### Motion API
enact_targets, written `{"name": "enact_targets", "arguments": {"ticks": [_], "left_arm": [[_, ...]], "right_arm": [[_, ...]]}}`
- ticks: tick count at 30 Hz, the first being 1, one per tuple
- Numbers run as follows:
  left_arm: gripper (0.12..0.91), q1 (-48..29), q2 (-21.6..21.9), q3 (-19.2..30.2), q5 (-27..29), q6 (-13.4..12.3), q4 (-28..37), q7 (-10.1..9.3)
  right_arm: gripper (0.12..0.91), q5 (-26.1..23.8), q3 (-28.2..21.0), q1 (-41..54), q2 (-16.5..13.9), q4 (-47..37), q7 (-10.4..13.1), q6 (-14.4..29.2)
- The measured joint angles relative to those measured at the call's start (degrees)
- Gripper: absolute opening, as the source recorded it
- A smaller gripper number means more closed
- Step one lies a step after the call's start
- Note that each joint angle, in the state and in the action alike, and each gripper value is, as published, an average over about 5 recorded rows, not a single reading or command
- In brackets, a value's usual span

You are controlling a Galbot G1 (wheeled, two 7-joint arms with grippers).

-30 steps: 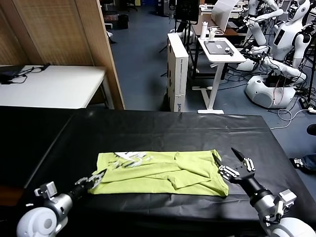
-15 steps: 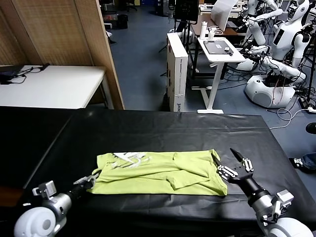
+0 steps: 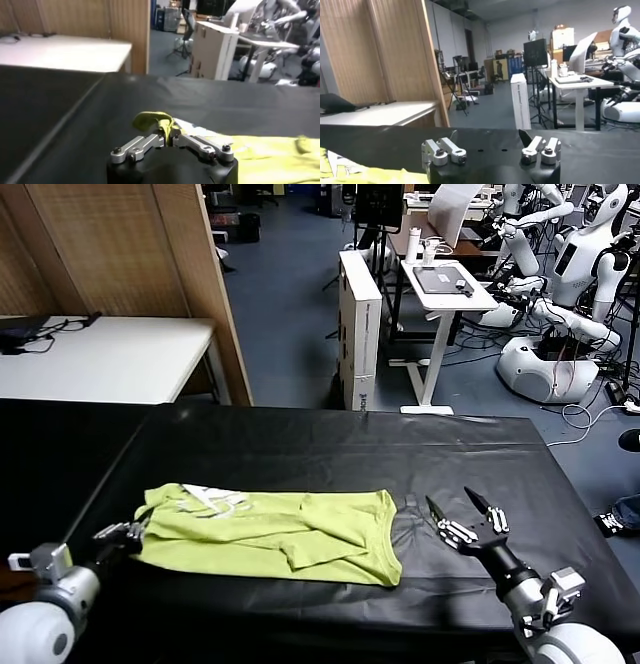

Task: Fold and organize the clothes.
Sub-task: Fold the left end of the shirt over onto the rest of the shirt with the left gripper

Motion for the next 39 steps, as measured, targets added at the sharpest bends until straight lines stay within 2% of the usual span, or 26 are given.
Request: {"name": "enact_targets", "arguments": {"ticks": [7, 16, 22, 29, 39], "left_arm": [[0.192, -2.6, -4.9, 9.0, -0.2, 0.6, -2.5, -2.10], [0.192, -6.7, -12.1, 22.9, 0.0, 1.0, -1.6, -4.62], [0.192, -9.1, -16.7, 30.0, 1.3, 1.4, -0.3, -5.97], [0.192, -10.7, -20.9, 34.9, 2.9, 1.5, 1.0, -6.61], [0.192, -10.5, -24.9, 39.1, 6.2, 1.1, 3.4, -6.23]], "right_arm": [[0.907, -3.9, 2.0, -2.4, 2.1, -1.1, -0.2, 0.1], [0.907, -8.1, 3.1, -4.9, 5.3, -3.4, -0.2, 0.6], [0.907, -9.1, 3.0, -5.1, 6.3, -4.0, -0.3, 0.6], [0.907, -9.5, 2.6, -5.1, 6.6, -4.4, -0.3, 0.6], [0.907, -9.6, 2.6, -5.4, 6.5, -4.7, -0.4, 0.7]]}}
